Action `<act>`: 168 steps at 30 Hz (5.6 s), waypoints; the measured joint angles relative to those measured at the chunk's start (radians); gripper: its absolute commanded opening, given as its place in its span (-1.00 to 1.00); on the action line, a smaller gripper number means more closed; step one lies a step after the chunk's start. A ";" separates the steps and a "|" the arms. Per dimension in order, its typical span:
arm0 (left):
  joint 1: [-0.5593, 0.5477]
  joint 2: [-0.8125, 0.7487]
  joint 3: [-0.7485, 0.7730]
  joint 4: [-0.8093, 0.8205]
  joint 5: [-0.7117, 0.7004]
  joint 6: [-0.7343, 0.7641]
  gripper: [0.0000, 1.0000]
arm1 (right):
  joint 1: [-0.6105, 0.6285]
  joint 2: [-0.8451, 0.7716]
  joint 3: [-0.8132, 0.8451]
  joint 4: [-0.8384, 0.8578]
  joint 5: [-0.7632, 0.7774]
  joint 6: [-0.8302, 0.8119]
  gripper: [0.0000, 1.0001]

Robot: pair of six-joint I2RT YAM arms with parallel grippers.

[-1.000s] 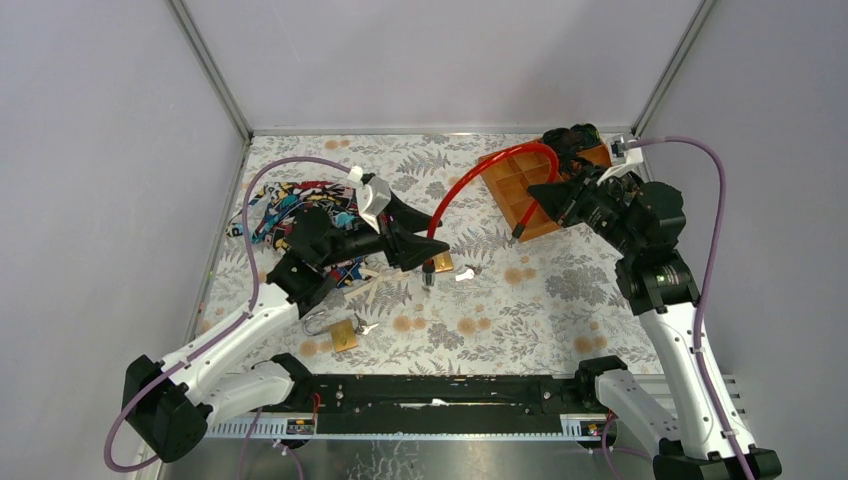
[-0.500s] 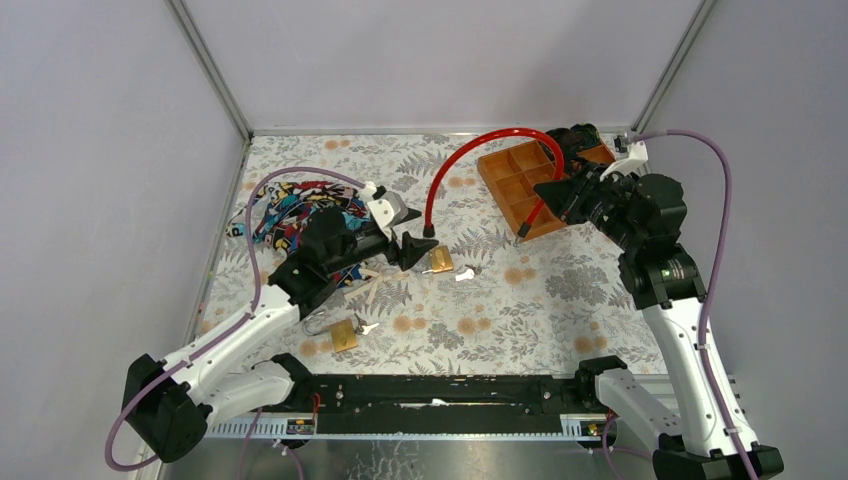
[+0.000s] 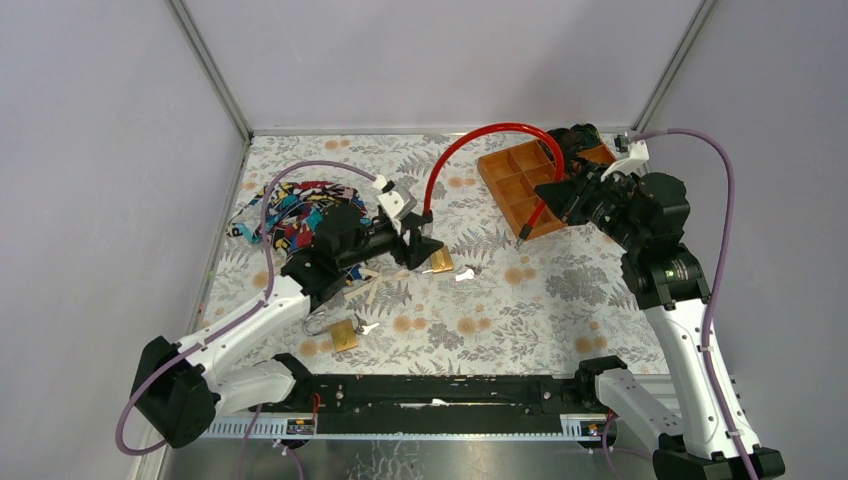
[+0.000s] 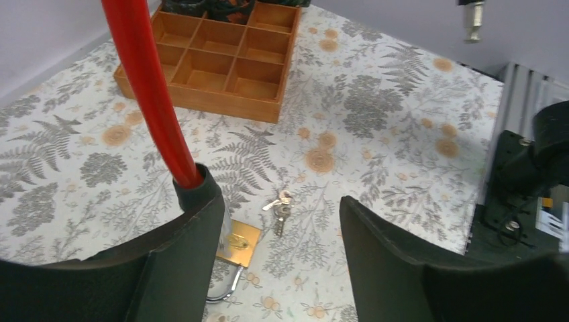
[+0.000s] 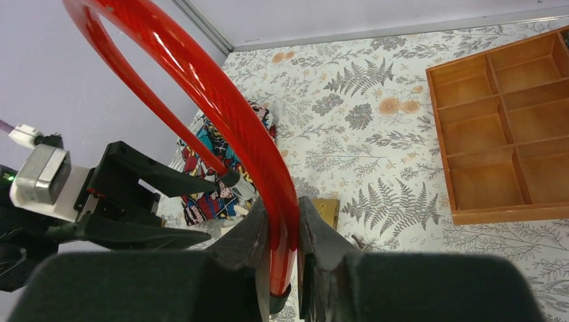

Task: Lock with the key
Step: Lock the lock.

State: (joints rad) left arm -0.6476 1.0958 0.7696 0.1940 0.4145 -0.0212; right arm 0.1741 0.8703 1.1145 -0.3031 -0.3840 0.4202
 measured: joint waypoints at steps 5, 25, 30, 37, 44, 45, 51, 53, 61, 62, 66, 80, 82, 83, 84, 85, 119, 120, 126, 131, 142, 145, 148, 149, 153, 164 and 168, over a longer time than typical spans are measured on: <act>0.000 0.053 0.035 -0.024 -0.099 -0.029 0.23 | 0.000 -0.002 0.001 -0.002 -0.013 -0.002 -1.00; 0.000 0.145 0.091 -0.025 -0.196 -0.034 -0.45 | 0.000 -0.008 0.037 -0.003 -0.103 0.003 -1.00; 0.000 0.148 0.113 -0.025 -0.174 -0.061 -1.00 | 0.000 -0.015 0.057 -0.006 -0.117 0.003 -1.00; -0.019 0.092 0.109 0.161 0.164 -0.383 -1.00 | 0.000 -0.025 0.058 0.153 -0.156 0.152 -1.00; -0.121 0.127 0.366 0.457 0.364 -0.687 -1.00 | 0.000 -0.034 0.099 0.513 -0.164 0.360 -1.00; -0.133 0.127 0.394 0.492 0.381 -0.699 -1.00 | 0.000 -0.032 0.110 0.568 -0.173 0.388 -1.00; -0.236 0.144 0.515 0.663 0.637 -0.633 -1.00 | 0.000 0.006 0.155 0.853 -0.267 0.543 -1.00; -0.242 0.170 0.550 0.682 0.734 -0.585 -1.00 | 0.000 0.015 0.167 0.874 -0.314 0.552 -1.00; -0.224 0.192 0.534 0.547 0.825 -0.417 -1.00 | 0.000 -0.036 0.204 0.610 -0.326 0.342 -1.00; -0.215 0.185 0.512 0.531 0.810 -0.407 -1.00 | 0.000 -0.045 0.203 0.571 -0.310 0.320 -1.00; -0.194 0.174 0.433 0.484 0.751 -0.386 -1.00 | -0.001 -0.066 0.198 0.512 -0.294 0.296 -1.00; -0.203 0.315 0.850 0.562 0.409 -0.612 -1.00 | -0.002 -0.082 0.060 0.904 -0.072 0.708 -1.00; -0.205 0.341 0.894 0.570 0.396 -0.616 -1.00 | -0.002 -0.087 0.051 0.966 -0.021 0.758 -1.00; -0.208 0.353 0.907 0.573 0.391 -0.613 -1.00 | -0.002 -0.090 0.047 0.995 0.000 0.779 -1.00; -0.209 0.362 0.911 0.573 0.389 -0.610 -1.00 | -0.002 -0.091 0.045 1.016 0.019 0.799 -1.00; -0.209 0.370 0.911 0.573 0.389 -0.604 -1.00 | -0.002 -0.091 0.045 1.028 0.034 0.811 -1.00; -0.255 0.605 1.181 0.572 0.311 -0.552 -1.00 | -0.002 -0.059 0.012 1.070 0.234 0.909 -1.00; -0.255 0.618 1.199 0.572 0.311 -0.544 -1.00 | -0.002 -0.059 0.012 1.070 0.237 0.912 -1.00; -0.254 0.643 1.232 0.570 0.317 -0.494 -1.00 | -0.002 -0.080 0.001 1.031 0.260 0.921 -1.00; -0.233 0.643 1.232 0.571 0.341 -0.453 -1.00 | -0.002 -0.111 0.004 0.955 0.281 0.879 -1.00; -0.214 0.631 1.232 0.573 0.372 -0.431 -1.00 | -0.002 -0.129 0.011 0.915 0.314 0.863 -1.00; -0.214 0.630 1.232 0.576 0.372 -0.432 -1.00 | -0.002 -0.122 0.015 0.920 0.311 0.880 -1.00; -0.215 0.630 1.232 0.576 0.372 -0.434 -1.00 | -0.002 -0.113 0.018 0.922 0.311 0.889 -1.00; -0.216 0.630 1.232 0.576 0.372 -0.436 -1.00 | -0.002 -0.111 0.018 0.922 0.311 0.888 -1.00; -0.226 0.630 1.232 0.576 0.372 -0.437 -1.00 | -0.002 -0.111 0.018 0.922 0.313 0.887 -1.00; -0.244 0.681 1.326 0.583 0.368 -0.441 -1.00 | -0.002 -0.111 0.018 0.941 0.318 0.922 -1.00; -0.254 0.708 1.364 0.592 0.363 -0.440 -1.00 | -0.003 -0.111 0.018 0.943 0.333 0.944 -1.00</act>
State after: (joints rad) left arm -0.9020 1.8038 2.1334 0.7864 0.7773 -0.4610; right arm 0.1707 0.7589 1.1320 0.6403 -0.0509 1.3640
